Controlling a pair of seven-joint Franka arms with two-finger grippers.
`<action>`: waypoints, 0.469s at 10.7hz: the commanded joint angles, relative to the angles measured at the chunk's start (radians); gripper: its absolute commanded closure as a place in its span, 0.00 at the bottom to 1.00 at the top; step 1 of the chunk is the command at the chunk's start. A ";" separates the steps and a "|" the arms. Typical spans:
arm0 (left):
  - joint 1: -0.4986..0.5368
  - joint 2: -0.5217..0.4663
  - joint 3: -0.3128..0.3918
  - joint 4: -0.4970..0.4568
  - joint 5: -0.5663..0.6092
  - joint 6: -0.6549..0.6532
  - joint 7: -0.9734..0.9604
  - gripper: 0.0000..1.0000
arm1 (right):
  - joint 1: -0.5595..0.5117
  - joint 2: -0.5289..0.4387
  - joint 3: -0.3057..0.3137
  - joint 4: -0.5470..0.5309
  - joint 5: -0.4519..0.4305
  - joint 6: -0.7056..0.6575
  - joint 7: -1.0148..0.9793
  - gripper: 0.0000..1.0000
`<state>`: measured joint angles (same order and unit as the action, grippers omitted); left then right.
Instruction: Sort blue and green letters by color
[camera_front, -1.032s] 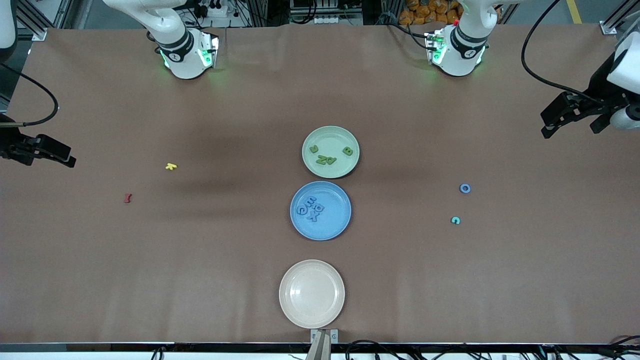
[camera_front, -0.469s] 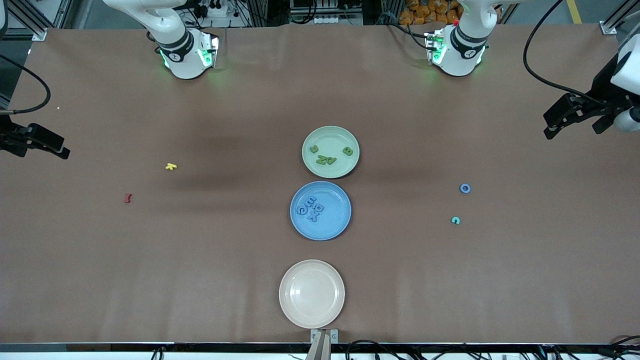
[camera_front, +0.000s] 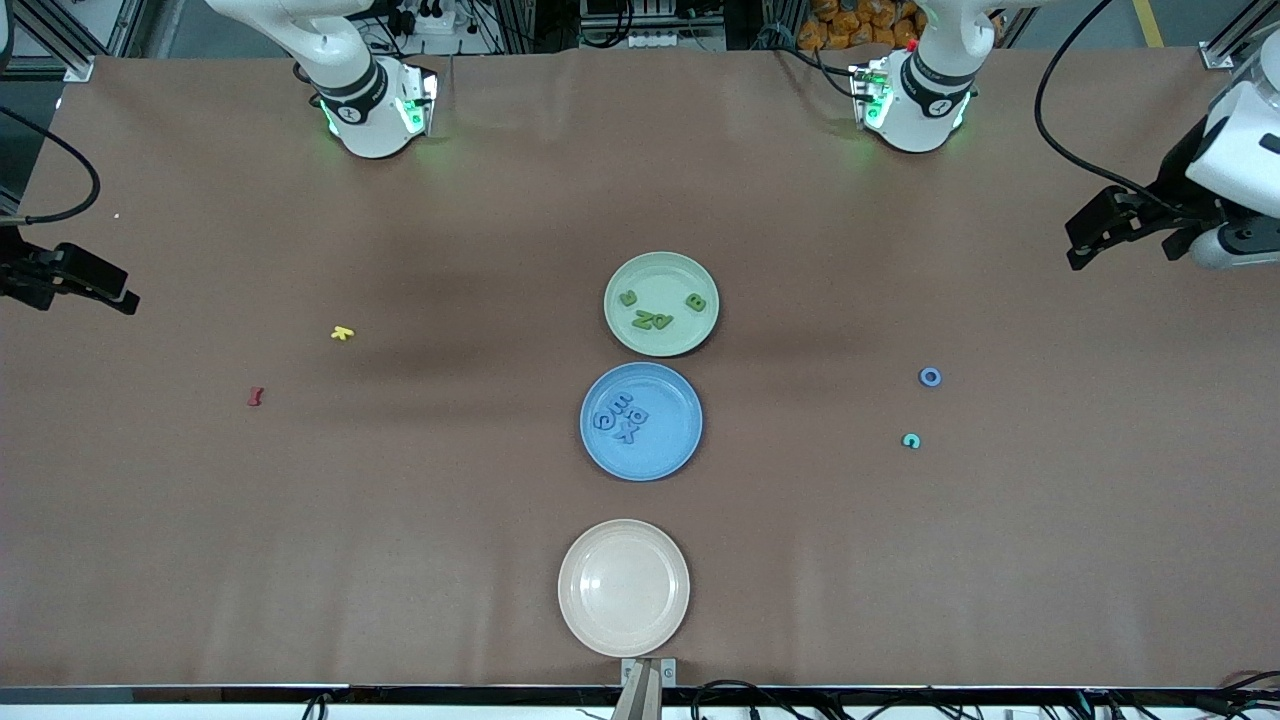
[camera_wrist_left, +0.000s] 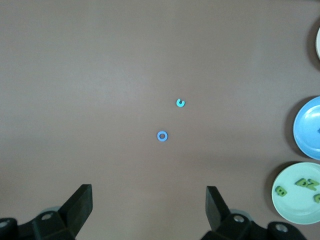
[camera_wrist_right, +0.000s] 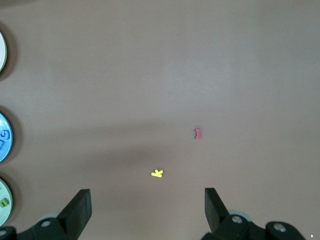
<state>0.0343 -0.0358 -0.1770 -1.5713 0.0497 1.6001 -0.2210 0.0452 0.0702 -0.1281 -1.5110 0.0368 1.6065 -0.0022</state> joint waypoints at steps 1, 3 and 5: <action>0.002 0.001 -0.018 0.011 -0.024 -0.066 0.034 0.00 | -0.013 -0.040 0.008 -0.031 -0.012 -0.007 -0.002 0.00; 0.006 0.001 -0.019 0.013 -0.028 -0.084 0.089 0.00 | -0.015 -0.038 0.008 -0.031 -0.012 -0.007 -0.004 0.00; 0.009 -0.001 -0.019 0.014 -0.028 -0.103 0.095 0.00 | -0.013 -0.037 0.008 -0.031 -0.012 -0.007 -0.004 0.00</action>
<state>0.0305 -0.0358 -0.1929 -1.5712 0.0480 1.5325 -0.1585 0.0429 0.0609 -0.1287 -1.5127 0.0366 1.6003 -0.0022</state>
